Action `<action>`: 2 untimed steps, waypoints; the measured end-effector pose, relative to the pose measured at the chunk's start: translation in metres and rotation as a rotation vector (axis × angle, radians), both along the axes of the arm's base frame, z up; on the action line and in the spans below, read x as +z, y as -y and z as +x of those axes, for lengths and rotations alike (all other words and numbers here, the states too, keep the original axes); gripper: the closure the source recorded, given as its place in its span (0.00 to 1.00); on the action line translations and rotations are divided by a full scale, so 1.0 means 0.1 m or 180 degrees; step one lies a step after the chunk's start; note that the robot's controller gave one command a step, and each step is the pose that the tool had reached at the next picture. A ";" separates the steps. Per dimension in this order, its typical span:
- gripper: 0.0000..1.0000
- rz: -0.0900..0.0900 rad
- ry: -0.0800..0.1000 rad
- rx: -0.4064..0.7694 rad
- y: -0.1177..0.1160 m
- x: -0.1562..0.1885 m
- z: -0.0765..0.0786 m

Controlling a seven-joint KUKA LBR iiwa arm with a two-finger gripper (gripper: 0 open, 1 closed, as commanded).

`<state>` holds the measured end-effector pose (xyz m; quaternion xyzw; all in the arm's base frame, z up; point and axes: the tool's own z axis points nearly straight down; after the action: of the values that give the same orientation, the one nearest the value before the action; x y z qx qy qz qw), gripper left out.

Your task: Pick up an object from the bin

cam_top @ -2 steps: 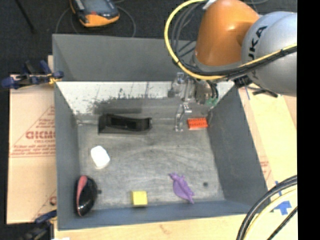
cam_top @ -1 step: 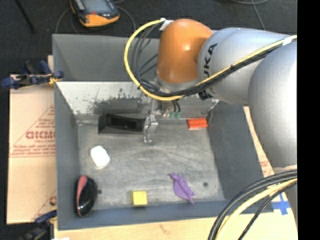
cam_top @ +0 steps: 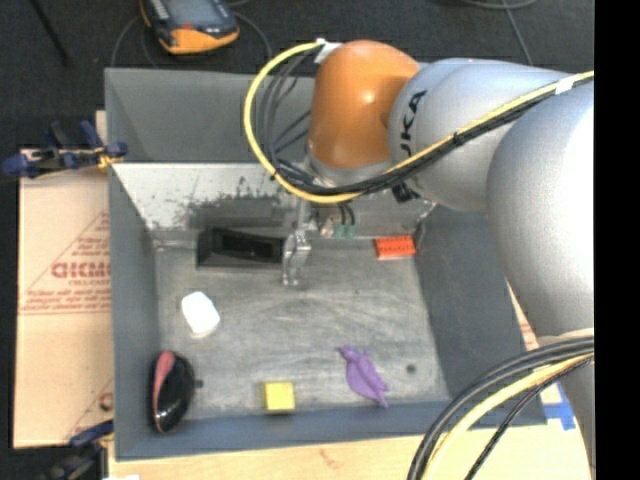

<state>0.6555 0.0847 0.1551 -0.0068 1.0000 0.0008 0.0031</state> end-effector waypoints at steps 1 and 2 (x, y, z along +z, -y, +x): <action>0.00 0.0002 -0.0007 -0.0259 -0.18 -0.26 0.00; 0.00 0.0015 0.0030 -0.0383 -0.15 -0.80 0.00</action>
Offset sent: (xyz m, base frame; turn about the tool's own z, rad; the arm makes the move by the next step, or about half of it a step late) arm -0.0050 0.0149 -0.0851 0.1228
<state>0.6554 0.1001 0.0754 0.0534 0.9985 0.0029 0.0079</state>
